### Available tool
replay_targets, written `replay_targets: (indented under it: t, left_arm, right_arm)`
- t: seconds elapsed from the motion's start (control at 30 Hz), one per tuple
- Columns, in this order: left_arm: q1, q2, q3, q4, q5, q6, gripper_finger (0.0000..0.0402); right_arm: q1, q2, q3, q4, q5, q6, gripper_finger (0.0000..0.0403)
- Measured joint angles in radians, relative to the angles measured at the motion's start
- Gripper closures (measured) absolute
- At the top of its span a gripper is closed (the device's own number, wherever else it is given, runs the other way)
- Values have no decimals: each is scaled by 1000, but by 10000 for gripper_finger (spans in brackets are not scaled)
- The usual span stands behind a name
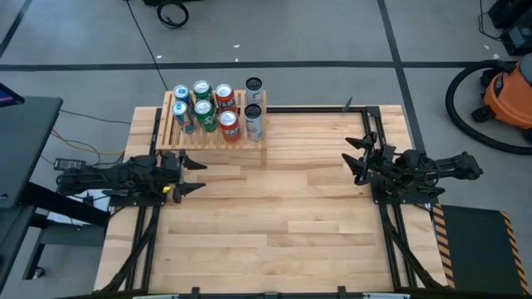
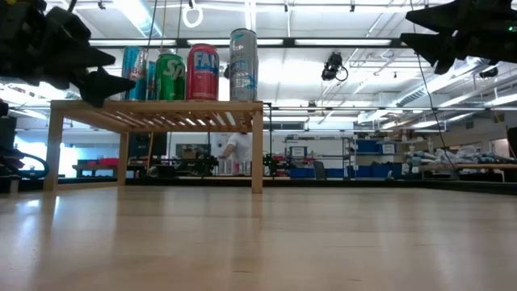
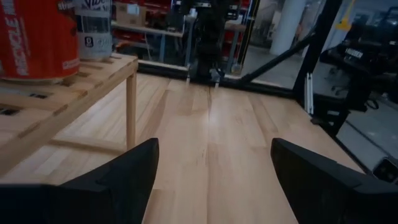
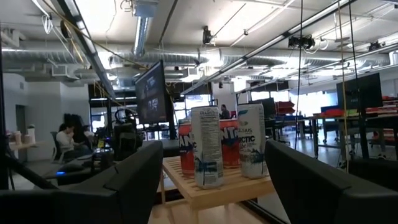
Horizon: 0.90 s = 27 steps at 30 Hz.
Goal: Place canned beverage on shelf
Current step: Return to Home Position
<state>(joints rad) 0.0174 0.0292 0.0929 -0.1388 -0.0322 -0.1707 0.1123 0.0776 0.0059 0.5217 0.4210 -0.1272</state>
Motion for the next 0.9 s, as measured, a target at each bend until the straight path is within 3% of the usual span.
replay_targets:
  t: [0.43, 0.9]
  left_arm:
    - [0, 7, -85, 170, 4, 0, 83]
    - [0, 8, -85, 194, 2, -1, 83]
  right_arm:
    - [-1, 2, 0, 0, 0, 0, 112]
    - [-6, 36, 0, -10, 3, 0, 112]
